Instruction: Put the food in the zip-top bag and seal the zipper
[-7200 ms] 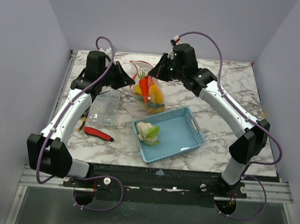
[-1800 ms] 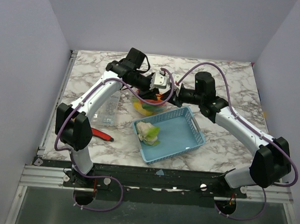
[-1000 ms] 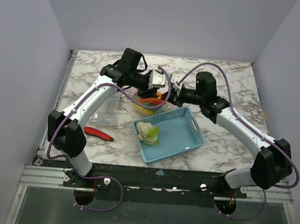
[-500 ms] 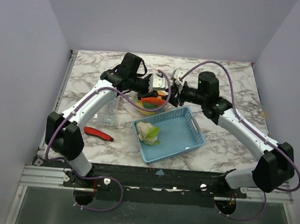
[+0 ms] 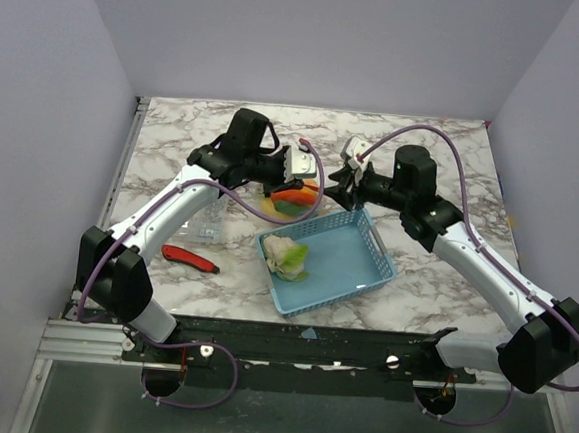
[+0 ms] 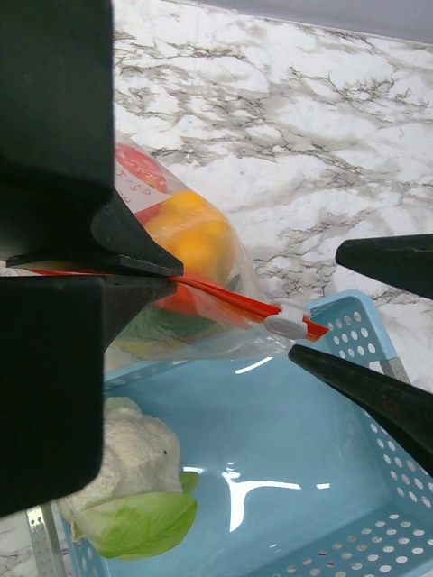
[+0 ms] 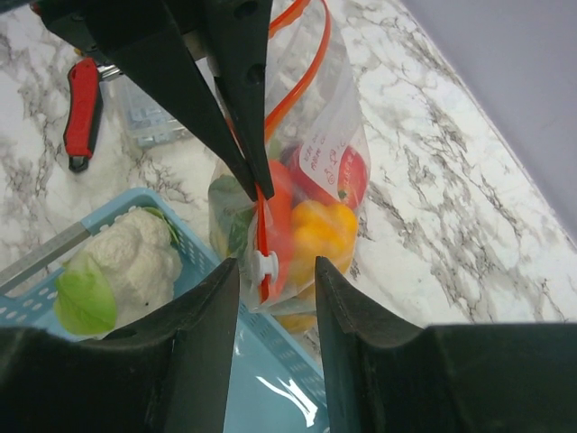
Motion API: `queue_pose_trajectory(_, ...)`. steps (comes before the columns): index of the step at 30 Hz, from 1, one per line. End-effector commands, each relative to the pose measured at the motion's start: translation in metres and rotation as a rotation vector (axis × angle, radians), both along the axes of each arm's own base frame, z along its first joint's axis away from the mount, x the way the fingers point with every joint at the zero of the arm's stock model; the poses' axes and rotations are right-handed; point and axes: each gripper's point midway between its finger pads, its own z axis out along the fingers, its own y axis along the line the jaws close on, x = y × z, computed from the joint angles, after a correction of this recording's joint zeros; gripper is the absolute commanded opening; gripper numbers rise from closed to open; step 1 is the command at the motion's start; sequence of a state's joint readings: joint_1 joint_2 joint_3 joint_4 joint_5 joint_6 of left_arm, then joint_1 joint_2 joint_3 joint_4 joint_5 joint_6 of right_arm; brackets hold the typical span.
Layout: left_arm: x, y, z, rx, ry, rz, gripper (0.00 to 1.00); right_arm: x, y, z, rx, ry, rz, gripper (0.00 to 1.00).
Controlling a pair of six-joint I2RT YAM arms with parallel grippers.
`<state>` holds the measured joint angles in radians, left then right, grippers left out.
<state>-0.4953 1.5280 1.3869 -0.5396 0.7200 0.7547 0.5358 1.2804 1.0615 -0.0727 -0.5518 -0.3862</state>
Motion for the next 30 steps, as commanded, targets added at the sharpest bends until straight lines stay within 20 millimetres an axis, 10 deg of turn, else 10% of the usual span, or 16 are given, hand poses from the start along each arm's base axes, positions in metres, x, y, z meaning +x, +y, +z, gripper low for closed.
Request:
queue_pose_trajectory(1,-0.002,-0.003,0.01,-0.013,-0.034,0.001,0.0,-0.013,0.003,-0.005,-0.027,0.032,0.068,0.41)
queue_pose_trajectory(17,-0.002,-0.003,0.006,0.007,-0.033,-0.008,0.0,-0.009,0.018,-0.013,-0.007,0.08,0.124,0.18)
queue_pose_trajectory(30,-0.002,-0.004,0.0,0.02,-0.015,-0.02,0.0,-0.008,0.017,-0.007,0.015,0.071,0.103,0.25)
